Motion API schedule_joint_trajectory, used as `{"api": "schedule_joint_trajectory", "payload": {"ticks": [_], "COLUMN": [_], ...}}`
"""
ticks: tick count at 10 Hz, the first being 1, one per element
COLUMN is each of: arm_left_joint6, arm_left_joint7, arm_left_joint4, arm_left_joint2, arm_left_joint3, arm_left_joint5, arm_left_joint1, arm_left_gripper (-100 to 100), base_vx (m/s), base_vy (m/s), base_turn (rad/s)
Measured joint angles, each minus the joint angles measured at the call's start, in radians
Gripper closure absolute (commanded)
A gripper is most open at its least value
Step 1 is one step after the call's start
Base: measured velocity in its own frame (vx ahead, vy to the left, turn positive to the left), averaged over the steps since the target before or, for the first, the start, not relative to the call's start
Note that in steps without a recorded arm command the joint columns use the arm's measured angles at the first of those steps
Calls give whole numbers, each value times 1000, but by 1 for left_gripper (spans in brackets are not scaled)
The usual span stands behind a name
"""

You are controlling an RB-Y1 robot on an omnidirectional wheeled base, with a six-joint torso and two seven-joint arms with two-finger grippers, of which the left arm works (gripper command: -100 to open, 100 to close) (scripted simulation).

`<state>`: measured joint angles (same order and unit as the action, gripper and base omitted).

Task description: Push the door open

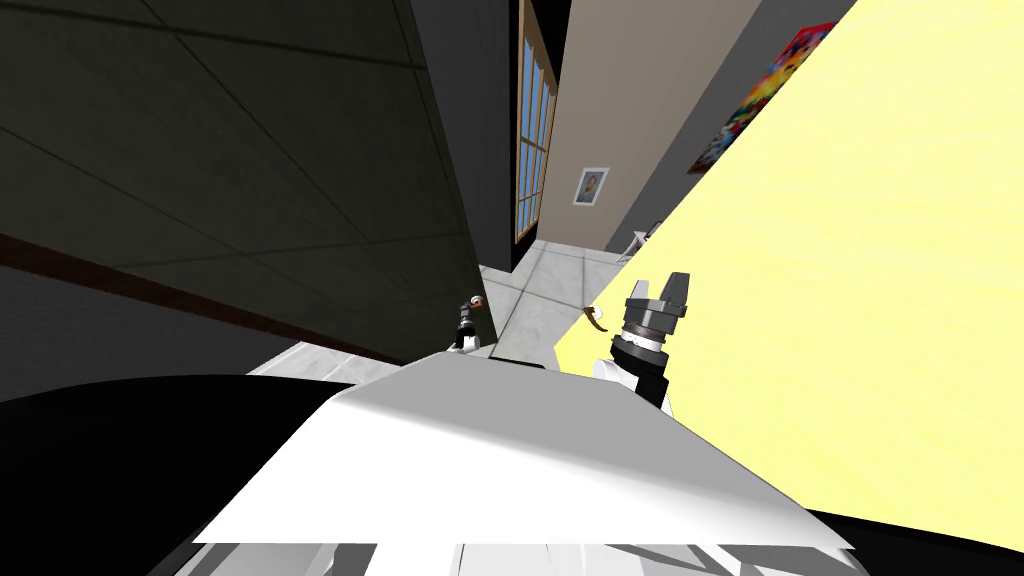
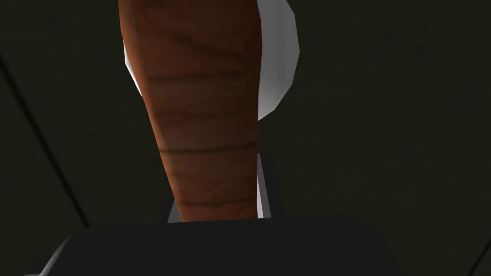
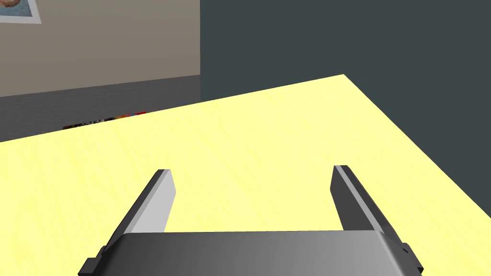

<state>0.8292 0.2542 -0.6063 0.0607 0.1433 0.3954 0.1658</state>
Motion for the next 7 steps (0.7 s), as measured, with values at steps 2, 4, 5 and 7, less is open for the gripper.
{"api": "schedule_joint_trajectory", "payload": {"ticks": [2, 4, 5, 7], "arm_left_joint6": [-14, -2, 14, 6], "arm_left_joint7": [20, 32, 37, 60], "arm_left_joint4": [-39, -17, 15, -30], "arm_left_joint2": [-1, 5, 7, 0], "arm_left_joint3": [19, 43, 55, 77], "arm_left_joint5": [15, 34, 42, 58], "arm_left_joint1": [-26, -5, 14, -9], "arm_left_gripper": [100, 100, 100, 100], "base_vx": [210, 220, 189, 211], "base_vy": [-6, 14, -2, -32], "base_turn": [59, 60, 80, 84]}}
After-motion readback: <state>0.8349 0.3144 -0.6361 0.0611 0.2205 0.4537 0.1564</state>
